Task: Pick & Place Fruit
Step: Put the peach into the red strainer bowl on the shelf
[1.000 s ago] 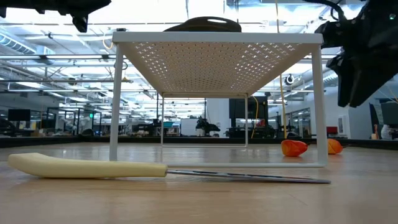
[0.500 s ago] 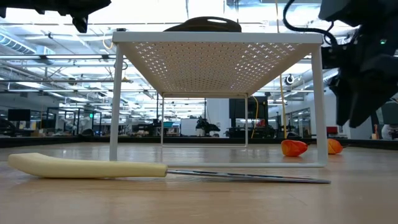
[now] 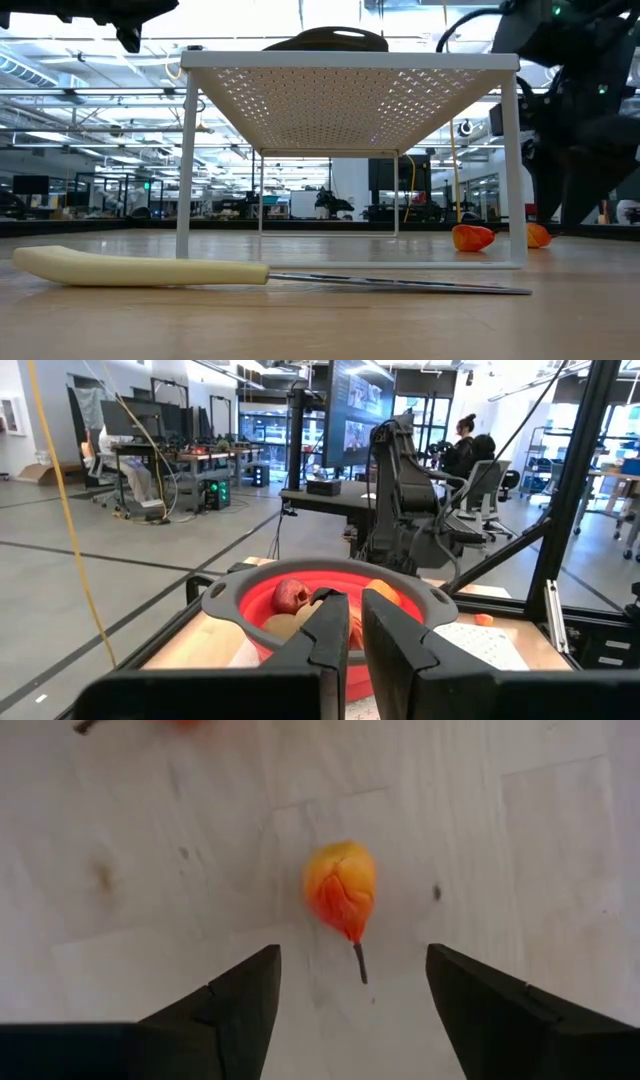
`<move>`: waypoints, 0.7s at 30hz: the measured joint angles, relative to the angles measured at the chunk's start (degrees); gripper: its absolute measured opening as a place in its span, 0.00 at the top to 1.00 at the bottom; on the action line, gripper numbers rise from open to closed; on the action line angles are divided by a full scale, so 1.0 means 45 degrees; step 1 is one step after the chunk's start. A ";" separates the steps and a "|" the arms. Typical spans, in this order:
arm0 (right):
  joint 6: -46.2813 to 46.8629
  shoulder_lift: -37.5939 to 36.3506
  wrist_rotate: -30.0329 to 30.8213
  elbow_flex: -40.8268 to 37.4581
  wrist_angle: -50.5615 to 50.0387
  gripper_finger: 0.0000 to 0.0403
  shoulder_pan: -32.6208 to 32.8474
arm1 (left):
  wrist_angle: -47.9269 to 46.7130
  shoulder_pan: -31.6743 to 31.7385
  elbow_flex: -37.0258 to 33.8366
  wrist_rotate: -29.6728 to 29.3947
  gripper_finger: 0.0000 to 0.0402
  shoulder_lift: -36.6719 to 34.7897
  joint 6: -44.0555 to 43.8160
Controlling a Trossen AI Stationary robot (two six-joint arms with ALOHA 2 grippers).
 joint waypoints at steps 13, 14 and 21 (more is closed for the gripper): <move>-0.0829 0.1362 0.0083 -0.0004 0.0257 0.42 0.0000 | -0.0010 0.0000 0.0000 -0.0010 0.92 0.0005 0.0000; -0.0836 0.1417 0.0081 -0.0001 0.0347 0.43 0.0000 | -0.0010 0.0000 0.0000 -0.0010 0.92 0.0001 0.0000; -0.1264 0.1432 0.0087 -0.0004 0.0806 0.57 0.0000 | -0.0086 0.0000 0.0000 -0.0017 0.92 0.0003 0.0001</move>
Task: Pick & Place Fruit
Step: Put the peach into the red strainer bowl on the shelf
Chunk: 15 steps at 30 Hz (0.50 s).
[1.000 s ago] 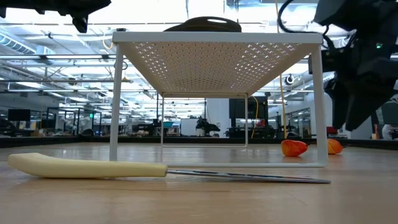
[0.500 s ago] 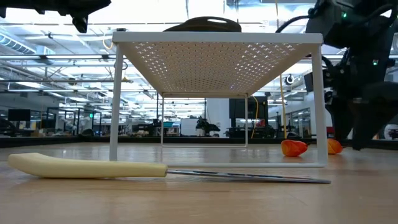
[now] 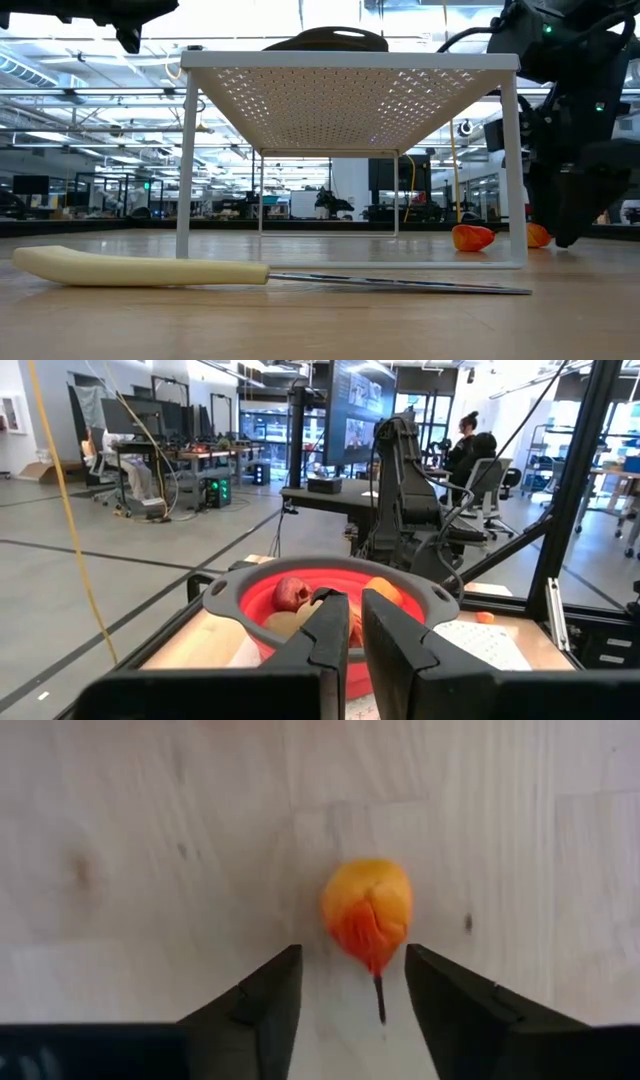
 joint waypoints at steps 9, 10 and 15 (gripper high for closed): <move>-0.0185 0.0000 -0.0053 0.0004 0.0001 0.76 0.0005 | -0.0200 0.0000 0.0000 -0.0002 0.92 -0.0003 -0.0001; -0.0185 0.0000 -0.0052 0.0005 0.0003 0.78 0.0005 | -0.0203 0.0000 0.0000 -0.0002 0.92 0.0001 -0.0001; -0.0170 0.0000 -0.0078 0.0004 -0.0140 0.87 0.0005 | -0.0200 0.0000 0.0000 0.0003 0.92 0.0001 -0.0001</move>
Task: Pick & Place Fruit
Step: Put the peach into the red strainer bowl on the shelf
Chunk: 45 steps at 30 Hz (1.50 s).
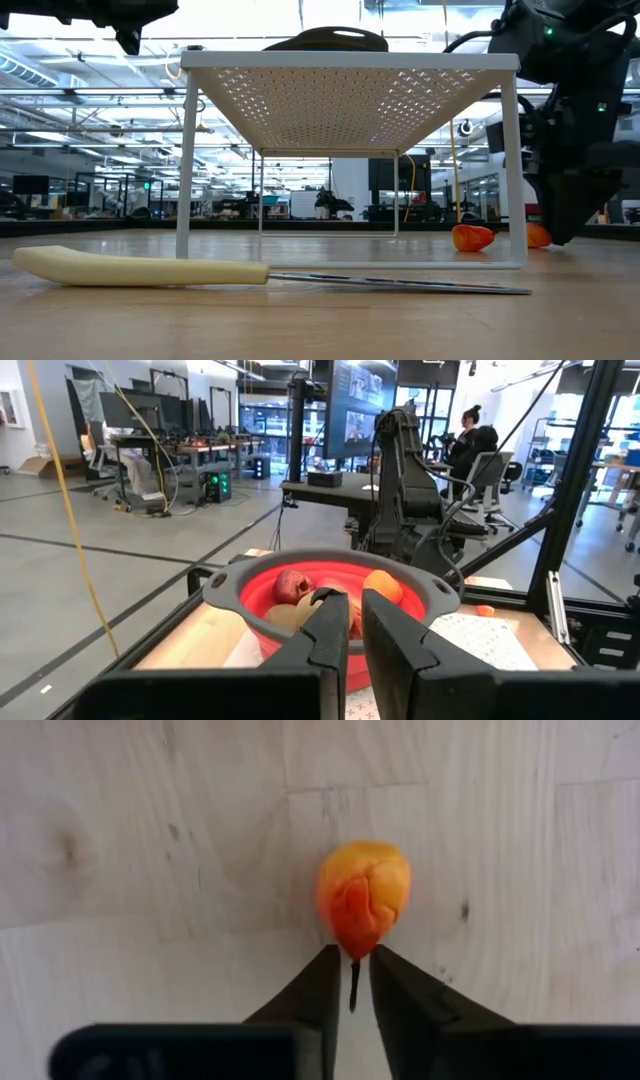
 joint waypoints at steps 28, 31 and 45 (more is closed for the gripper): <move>0.1010 -0.0330 0.0785 0.2864 -0.4460 1.00 0.1120 | 0.0870 0.0000 0.0000 0.0024 0.92 -0.0003 -0.0045; 0.0994 -0.0330 0.1812 0.3864 -0.5467 1.00 0.1239 | 0.1111 0.0000 0.0000 0.0029 0.92 0.0000 -0.0116; -0.1486 -0.0330 0.6210 0.8142 -0.8753 1.00 0.1224 | 0.2524 0.0000 0.0003 0.0008 0.92 0.0291 -0.1282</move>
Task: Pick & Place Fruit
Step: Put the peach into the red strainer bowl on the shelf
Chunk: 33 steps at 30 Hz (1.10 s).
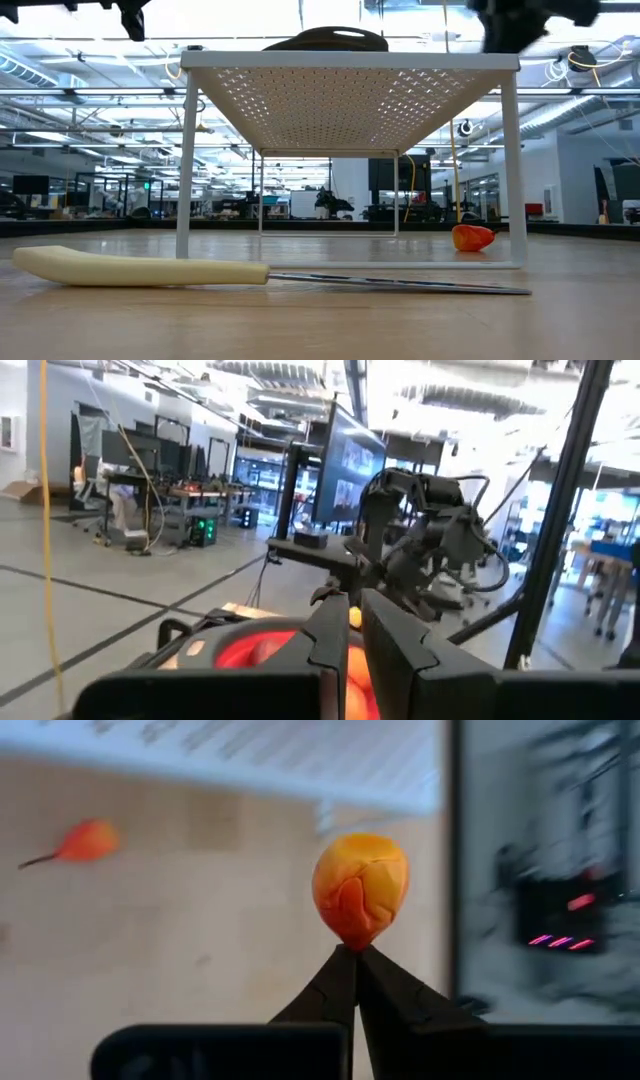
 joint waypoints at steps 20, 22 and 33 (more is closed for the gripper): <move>-1.9121 0.0044 0.7207 0.0741 1.2974 1.00 -0.0732 | 0.5018 0.0000 0.0751 -0.0627 0.65 0.4304 -0.3195; -2.1166 0.0044 0.7183 0.0741 1.4609 1.00 -0.0837 | 0.5010 0.0000 0.1163 -0.0634 0.59 0.4779 -0.3375; -2.5144 0.0044 0.7105 0.0559 1.6323 1.00 -0.1180 | 0.3888 0.0000 0.3914 0.1263 0.40 0.7141 -0.3350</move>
